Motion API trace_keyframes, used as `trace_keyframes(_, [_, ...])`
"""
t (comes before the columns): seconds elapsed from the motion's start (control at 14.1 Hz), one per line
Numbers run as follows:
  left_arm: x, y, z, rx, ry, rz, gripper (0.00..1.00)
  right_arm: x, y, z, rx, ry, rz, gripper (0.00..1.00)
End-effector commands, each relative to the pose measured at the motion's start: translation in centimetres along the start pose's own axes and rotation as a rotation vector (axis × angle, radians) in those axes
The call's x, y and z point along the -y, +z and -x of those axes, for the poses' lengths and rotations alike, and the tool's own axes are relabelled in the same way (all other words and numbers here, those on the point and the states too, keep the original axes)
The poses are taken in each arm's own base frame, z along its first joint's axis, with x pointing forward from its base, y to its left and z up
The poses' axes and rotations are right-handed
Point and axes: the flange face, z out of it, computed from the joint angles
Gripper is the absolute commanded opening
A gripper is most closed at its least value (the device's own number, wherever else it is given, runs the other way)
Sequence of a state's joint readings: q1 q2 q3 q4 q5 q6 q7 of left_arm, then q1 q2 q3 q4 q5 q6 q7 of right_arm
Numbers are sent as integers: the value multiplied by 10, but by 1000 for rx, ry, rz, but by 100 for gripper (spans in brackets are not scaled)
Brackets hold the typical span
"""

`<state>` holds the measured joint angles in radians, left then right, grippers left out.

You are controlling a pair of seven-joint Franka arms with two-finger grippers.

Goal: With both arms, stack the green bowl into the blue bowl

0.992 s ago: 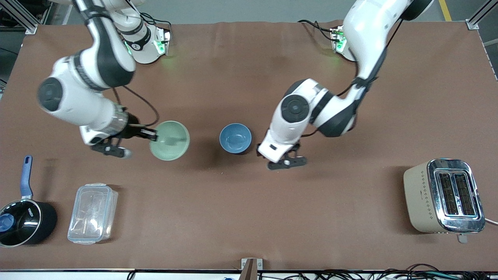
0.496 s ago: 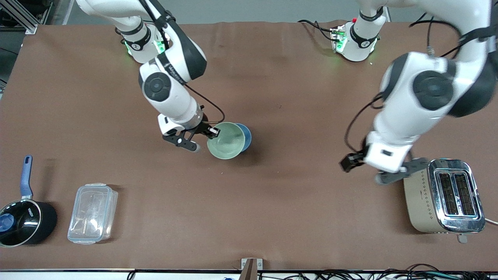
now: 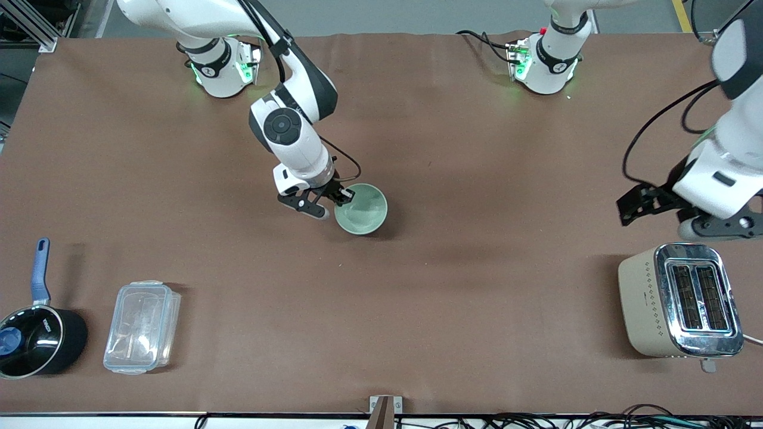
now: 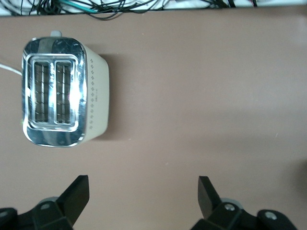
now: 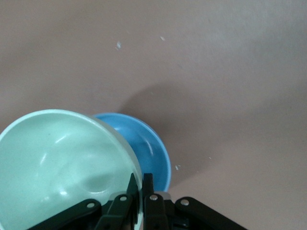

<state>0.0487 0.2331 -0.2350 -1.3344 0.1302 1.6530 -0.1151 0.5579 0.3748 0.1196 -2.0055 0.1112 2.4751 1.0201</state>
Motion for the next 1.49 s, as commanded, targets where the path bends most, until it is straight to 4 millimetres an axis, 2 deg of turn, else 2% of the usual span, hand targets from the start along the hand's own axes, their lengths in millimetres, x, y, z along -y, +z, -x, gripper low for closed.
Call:
trace_keyframes(0.0, [10, -13, 10, 9, 68, 12, 100, -8, 0, 2, -16, 17, 7, 0])
trace_keyframes(0.07, [26, -16, 13, 9, 42, 20, 100, -9, 8, 1, -12, 17, 13, 0])
trace_keyframes(0.14, [28, -23, 16, 2, 32, 56, 100, -8, 9, -1, -18, 19, 4, 0])
trace_keyframes(0.21, [26, -33, 23, -7, 23, 69, 100, -9, 9, -3, -20, 22, 0, 0])
trace_keyframes(0.5, [0, -47, 62, 47, 61, 50, 100, -8, 18, 0, -22, 12, 3, 0])
trace_keyframes(0.57, [2, -52, 68, 44, 53, 45, 100, -8, 18, 1, -23, 10, 3, 0])
trace_keyframes(0.71, [14, -46, 83, 79, 40, 45, 100, -9, 24, 1, -21, 7, 12, 0])
trace_keyframes(0.92, [18, -40, 87, 95, 20, 44, 100, -9, 26, 1, -21, 5, 14, 1])
trace_keyframes(1.28, [8, -33, 82, 106, 42, 46, 100, -10, 33, 0, -18, 1, 24, 8])
trace_keyframes(1.35, [7, -33, 82, 106, 45, 46, 100, -9, 32, 0, -19, 1, 23, 10])
trace_keyframes(1.42, [7, -34, 82, 105, 47, 46, 100, -10, 32, -2, -19, 3, 22, 17])
